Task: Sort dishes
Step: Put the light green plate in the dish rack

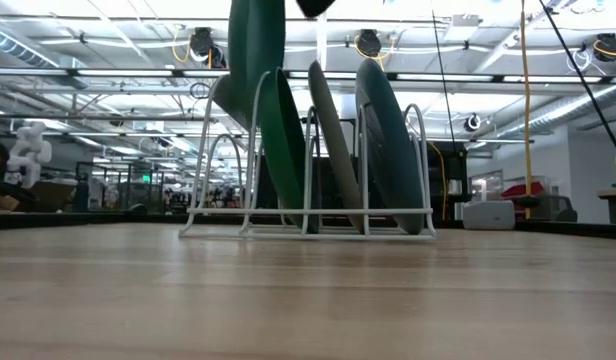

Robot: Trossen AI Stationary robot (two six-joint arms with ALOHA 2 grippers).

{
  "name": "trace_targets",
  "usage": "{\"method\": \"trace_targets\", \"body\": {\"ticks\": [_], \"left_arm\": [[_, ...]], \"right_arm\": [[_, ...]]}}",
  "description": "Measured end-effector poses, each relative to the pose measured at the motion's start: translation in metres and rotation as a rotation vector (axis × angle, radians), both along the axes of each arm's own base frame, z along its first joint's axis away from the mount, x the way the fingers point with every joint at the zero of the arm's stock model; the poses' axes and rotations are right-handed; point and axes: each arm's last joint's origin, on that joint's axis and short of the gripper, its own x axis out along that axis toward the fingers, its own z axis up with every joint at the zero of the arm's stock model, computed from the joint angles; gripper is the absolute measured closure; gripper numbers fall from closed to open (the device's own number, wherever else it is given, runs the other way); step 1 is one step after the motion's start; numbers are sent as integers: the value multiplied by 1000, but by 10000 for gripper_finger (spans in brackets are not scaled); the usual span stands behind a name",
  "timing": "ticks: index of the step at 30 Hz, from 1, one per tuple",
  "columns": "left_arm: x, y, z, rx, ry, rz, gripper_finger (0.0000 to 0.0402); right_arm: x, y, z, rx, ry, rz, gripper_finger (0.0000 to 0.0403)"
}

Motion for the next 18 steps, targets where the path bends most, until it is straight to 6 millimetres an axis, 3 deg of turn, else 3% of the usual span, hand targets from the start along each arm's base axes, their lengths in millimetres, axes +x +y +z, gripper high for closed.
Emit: {"method": "trace_targets", "body": {"ticks": [18], "left_arm": [[-1,-1,-1,-12,-1,-3,180]], "right_arm": [[15,-7,-30,27,84,-9,384]]}}
